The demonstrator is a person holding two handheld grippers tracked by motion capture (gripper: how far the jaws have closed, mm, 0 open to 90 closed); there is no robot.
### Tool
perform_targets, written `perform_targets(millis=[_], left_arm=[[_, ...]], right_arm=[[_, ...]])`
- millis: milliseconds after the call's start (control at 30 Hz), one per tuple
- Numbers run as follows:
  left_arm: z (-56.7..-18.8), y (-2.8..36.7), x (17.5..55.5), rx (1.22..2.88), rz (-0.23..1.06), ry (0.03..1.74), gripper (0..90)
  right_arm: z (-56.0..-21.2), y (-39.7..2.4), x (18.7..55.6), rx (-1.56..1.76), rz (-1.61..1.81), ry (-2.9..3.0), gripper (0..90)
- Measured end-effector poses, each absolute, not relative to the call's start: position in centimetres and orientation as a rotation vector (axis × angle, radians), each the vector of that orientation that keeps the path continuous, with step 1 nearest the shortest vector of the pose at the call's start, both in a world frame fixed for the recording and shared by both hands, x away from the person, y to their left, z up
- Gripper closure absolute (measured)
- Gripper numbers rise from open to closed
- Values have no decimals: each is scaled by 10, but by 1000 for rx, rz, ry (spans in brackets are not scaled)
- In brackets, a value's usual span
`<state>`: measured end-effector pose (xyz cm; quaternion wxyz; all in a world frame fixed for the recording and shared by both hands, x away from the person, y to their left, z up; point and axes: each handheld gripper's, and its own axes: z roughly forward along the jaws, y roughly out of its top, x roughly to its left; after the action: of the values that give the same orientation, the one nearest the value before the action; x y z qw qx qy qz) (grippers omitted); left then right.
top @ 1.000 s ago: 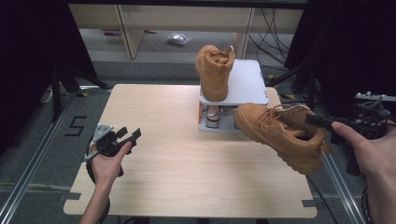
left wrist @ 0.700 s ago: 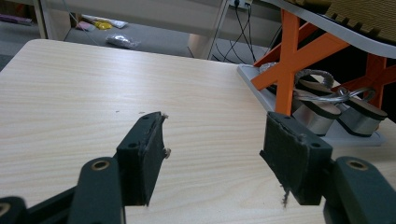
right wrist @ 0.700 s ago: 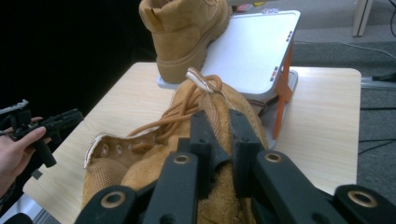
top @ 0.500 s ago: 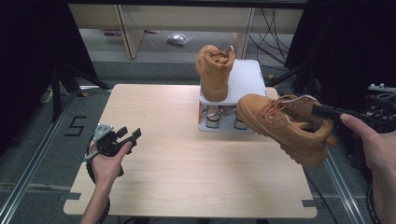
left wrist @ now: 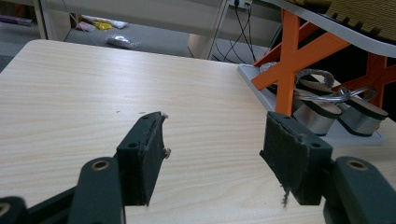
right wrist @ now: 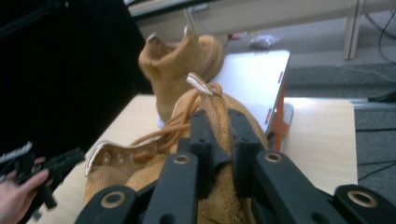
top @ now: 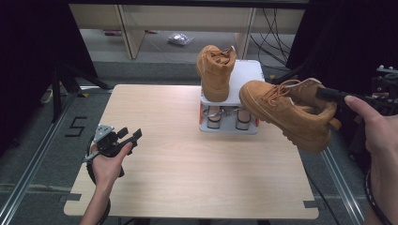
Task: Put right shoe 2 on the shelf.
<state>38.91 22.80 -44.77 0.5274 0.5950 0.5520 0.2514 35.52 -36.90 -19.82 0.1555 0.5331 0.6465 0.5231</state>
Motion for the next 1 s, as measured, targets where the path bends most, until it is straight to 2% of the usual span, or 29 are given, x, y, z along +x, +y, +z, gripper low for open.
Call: perform_targets(millis=[1000], left_arm=[[-449,230,390,1423,599,1321,376]], right_arm=[[-201,-315,489,1711,1546,1527,825]])
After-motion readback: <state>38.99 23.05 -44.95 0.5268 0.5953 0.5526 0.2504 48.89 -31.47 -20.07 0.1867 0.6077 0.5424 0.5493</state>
